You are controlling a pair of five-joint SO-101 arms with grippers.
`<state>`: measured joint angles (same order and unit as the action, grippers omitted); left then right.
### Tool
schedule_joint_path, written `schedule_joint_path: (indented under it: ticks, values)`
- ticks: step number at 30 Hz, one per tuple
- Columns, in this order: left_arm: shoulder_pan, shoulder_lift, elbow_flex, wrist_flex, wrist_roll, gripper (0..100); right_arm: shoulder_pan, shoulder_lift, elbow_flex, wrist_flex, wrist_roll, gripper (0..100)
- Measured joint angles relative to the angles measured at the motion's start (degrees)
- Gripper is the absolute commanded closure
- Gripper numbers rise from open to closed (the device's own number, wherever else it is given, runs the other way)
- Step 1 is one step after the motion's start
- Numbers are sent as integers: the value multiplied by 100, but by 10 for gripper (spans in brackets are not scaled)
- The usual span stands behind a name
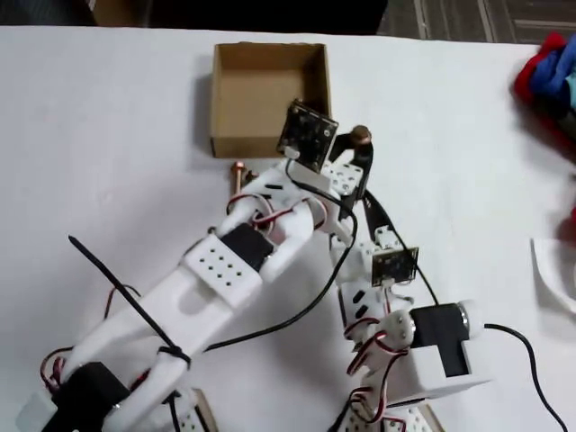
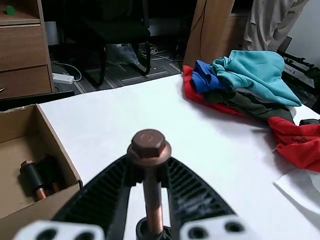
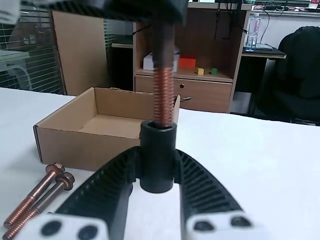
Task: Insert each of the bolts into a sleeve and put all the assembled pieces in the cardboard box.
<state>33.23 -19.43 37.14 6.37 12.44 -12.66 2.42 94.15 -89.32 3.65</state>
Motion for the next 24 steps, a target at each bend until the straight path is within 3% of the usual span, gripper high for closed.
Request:
schedule_joint_path:
  ticks: [24]
  values:
    - [-105, 18, 255, 193, 9, 975, -9, 9, -35, -316, 9, 978]
